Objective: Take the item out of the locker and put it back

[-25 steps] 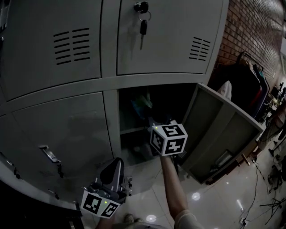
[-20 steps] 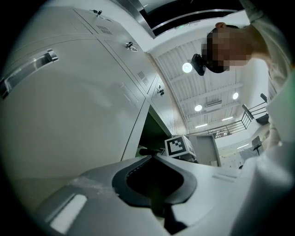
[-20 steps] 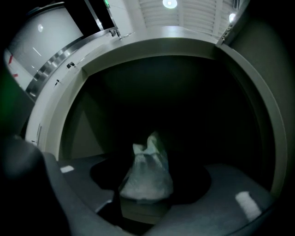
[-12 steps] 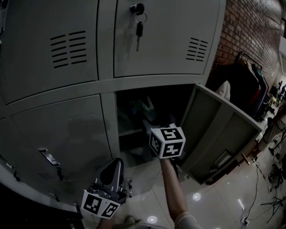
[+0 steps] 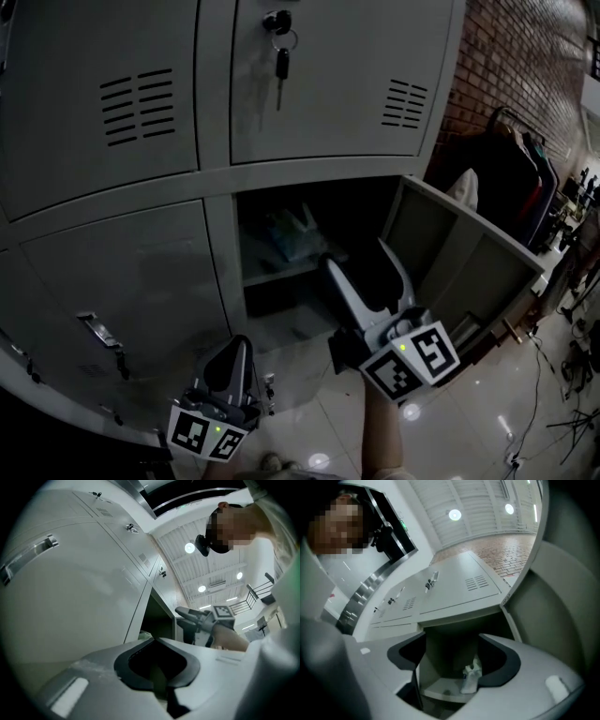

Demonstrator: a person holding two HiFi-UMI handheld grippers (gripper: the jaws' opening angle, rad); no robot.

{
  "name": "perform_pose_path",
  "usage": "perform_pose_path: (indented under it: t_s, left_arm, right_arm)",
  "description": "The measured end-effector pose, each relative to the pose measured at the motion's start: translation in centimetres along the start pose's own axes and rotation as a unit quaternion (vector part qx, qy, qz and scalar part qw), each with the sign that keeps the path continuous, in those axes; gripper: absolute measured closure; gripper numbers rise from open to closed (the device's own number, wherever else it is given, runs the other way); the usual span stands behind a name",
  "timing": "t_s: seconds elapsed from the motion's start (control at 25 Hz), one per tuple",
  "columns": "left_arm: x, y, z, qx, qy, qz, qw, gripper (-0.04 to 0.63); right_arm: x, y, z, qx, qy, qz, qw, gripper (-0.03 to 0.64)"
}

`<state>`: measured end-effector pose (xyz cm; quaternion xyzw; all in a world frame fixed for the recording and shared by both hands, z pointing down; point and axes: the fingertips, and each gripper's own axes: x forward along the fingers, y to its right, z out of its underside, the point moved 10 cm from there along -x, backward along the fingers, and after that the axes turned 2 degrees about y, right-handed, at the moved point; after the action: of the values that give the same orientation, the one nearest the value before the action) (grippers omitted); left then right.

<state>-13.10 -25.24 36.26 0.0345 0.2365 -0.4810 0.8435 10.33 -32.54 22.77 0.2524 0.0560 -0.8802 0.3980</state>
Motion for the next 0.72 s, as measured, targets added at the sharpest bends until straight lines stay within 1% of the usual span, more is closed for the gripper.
perform_pose_path:
  t_s: [0.04,0.12,0.16,0.2,0.24,0.32,0.44,0.6,0.72]
  left_arm:
    - [0.0,0.1,0.0,0.006,-0.002,0.001,1.0,0.592]
    - [-0.1,0.2,0.0,0.015,-0.004,0.003,0.9999,0.592]
    - [-0.2,0.3,-0.1,0.017,-0.003,0.004,0.9998,0.592]
    - [-0.3,0.4,-0.1,0.02,-0.002,0.005,0.9998,0.592]
    - [-0.5,0.4,0.0,0.022,0.001,0.007,0.9997,0.592]
    - [-0.7,0.5,0.1,0.027,0.005,0.007,0.9996,0.592]
    - [-0.8,0.6,-0.3,0.028,0.003,0.004,0.9996,0.592]
    - [-1.0,1.1,-0.7,0.033,0.003,0.005,0.9994,0.592]
    - [-1.2,1.6,-0.8,0.035,0.002,0.007,0.9994,0.592]
  right_arm:
    - [-1.6,-0.6,0.3,0.0,0.009,-0.001,1.0,0.285]
    - [-4.9,-1.7,1.7,-0.006,0.024,0.004,1.0,0.36]
    - [-6.5,-2.0,2.7,-0.009,0.031,0.01,0.999,0.434]
    - [-8.1,-2.3,3.8,-0.009,0.033,0.017,0.999,0.539]
    - [-9.4,-2.3,4.9,-0.005,0.03,0.022,0.999,0.609]
    - [-11.3,-2.3,6.5,0.003,0.012,0.025,1.0,0.609]
    - [-12.6,-2.2,7.0,0.003,-0.01,0.038,0.999,0.609]
    - [-13.8,-2.0,7.1,0.013,-0.016,0.052,0.998,0.609]
    - [-14.3,-2.0,7.0,0.016,-0.022,0.052,0.998,0.609]
